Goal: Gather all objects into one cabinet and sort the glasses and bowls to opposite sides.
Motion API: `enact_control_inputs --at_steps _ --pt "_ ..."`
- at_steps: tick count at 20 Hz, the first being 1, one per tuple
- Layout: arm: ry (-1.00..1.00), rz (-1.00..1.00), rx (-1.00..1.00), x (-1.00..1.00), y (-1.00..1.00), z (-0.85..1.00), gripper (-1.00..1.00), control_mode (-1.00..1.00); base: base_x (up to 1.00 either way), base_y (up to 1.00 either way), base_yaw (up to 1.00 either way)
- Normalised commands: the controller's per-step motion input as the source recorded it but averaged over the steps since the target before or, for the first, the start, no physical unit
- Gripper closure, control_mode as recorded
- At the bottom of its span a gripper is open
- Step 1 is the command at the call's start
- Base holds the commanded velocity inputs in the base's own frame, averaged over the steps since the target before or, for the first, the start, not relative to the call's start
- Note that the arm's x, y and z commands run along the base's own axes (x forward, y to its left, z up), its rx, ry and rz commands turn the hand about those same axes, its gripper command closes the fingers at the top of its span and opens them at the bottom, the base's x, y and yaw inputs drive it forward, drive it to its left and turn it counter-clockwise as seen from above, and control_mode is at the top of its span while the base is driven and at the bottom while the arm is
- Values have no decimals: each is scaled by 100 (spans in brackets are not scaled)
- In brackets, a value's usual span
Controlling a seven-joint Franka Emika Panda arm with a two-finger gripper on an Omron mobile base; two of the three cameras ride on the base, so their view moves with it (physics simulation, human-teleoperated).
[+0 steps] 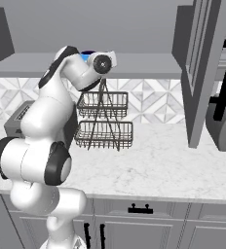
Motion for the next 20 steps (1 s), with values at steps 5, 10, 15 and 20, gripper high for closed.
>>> enact_control_inputs --at_steps 5,10,15,20 --pt "1 0 0 1 3 0 100 -100 0 0 0" --pt "0 -5 5 13 -4 2 100 -100 0 0 0" --pt "0 -10 6 0 -12 7 100 -100 0 0 0" --pt "1 -10 6 -3 -20 8 100 -100 0 0 0"
